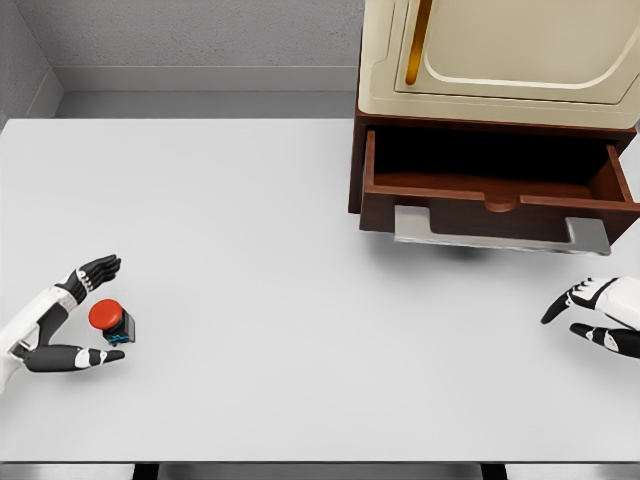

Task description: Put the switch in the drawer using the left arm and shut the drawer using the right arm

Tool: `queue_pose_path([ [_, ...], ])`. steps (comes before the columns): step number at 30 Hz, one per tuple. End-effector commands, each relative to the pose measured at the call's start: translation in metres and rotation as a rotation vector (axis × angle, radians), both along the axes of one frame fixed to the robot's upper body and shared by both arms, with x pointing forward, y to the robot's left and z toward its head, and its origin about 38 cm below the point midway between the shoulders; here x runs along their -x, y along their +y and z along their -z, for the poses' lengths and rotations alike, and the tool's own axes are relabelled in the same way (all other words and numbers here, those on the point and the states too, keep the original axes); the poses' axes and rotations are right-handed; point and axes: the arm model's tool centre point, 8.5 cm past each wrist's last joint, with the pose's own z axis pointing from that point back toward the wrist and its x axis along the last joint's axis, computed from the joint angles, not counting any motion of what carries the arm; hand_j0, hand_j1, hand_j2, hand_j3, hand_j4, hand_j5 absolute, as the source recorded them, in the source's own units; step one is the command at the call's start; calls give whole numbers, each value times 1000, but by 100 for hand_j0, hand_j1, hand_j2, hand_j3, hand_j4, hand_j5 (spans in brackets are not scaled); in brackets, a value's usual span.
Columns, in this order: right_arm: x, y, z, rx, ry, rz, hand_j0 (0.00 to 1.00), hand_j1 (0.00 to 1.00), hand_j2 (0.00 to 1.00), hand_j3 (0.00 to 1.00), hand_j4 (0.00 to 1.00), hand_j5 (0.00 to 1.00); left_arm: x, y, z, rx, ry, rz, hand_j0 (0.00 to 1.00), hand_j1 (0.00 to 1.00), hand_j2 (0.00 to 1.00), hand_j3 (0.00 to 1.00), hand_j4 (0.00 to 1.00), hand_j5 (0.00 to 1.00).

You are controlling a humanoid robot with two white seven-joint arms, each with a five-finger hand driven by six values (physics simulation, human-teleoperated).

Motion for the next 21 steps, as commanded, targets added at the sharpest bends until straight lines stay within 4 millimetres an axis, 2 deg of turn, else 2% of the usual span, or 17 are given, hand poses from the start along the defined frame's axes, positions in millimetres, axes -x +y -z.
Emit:
queue_pose_path([
  [1,0,0,-1,-6,1,2,56,56,56,56,56,56,0,1,0,-11,0,2,100,100,100,100,100,100],
  [9,0,0,-1,-6,1,2,56,56,56,56,56,56,-7,-5,-1,-63,-28,30,100,100,100,100,100,100],
  [13,0,0,-1,-5,1,3,56,56,56,56,56,56,-7,2,4,-73,-12,12,91,91,91,91,91,91],
  [15,0,0,0,-6,1,3,56,56,56,56,56,56,-7,4,5,-76,-8,7,82,82,82,82,82,82],
  [21,0,0,0,-5,3,3,57,57,57,57,57,57,-6,8,9,-97,4,2,79,79,79,79,79,79],
])
